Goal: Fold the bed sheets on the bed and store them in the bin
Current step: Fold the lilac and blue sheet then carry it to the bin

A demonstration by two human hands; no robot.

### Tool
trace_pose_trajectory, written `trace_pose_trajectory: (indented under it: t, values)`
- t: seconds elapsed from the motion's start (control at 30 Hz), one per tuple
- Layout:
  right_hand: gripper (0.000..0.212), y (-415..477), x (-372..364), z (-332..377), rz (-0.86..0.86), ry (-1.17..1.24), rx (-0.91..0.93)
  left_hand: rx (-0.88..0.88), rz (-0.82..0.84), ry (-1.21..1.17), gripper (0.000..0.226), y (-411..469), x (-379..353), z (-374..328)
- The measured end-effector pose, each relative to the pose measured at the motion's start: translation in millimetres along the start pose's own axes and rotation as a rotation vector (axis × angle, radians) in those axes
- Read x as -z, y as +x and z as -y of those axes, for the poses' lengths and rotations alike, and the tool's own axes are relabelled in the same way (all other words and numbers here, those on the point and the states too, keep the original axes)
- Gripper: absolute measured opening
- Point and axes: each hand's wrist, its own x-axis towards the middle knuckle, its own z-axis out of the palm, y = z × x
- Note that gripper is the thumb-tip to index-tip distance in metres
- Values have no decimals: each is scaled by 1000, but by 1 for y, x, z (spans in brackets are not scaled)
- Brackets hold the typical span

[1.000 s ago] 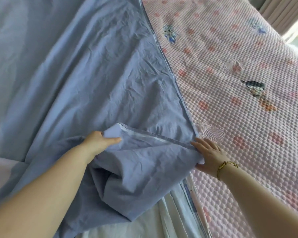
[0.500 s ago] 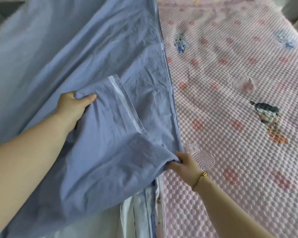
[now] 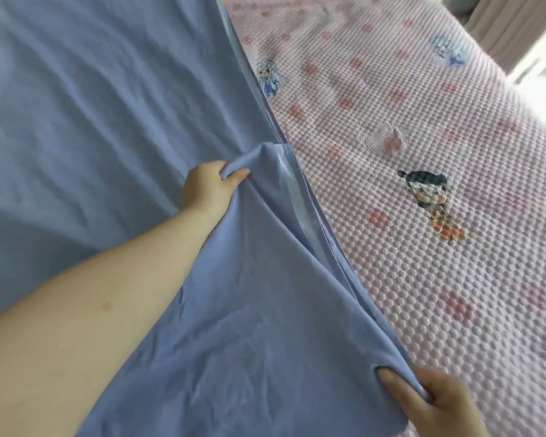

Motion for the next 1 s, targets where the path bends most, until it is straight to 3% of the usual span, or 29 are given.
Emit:
trace_pose_trajectory:
  t: [0.1, 0.17, 0.27, 0.4, 0.5, 0.6, 0.7, 0.83, 1.0]
  values:
    - [51, 5, 4, -44, 28, -64, -183, -14, 152, 221, 46, -10, -38, -5]
    - [42, 20, -6, -69, 114, -152, -289, 5, 240, 348, 39, -12, -54, 3]
    - [28, 35, -17, -84, 223, -219, -296, 50, 355, 434, 29, -10, -69, 15]
    - [16, 38, -11, -79, 326, -145, -290, 56, 360, 427, 40, -3, -75, 20]
    - [37, 40, -15, -77, 174, -192, -284, -21, 179, 378, 41, 9, -72, 16]
    - [42, 46, -29, -65, 128, -504, -311, -96, 61, 375, 43, 22, -69, 14]
    - [46, 51, -42, -63, 127, -772, -301, -46, 141, 405, 42, 24, -77, 23]
    - [50, 60, -47, -64, 146, -852, -357, 39, 311, 388, 38, 18, -82, 49]
    - [50, 59, -50, -59, 135, -895, -385, 144, 253, 244, 44, 17, -32, 87]
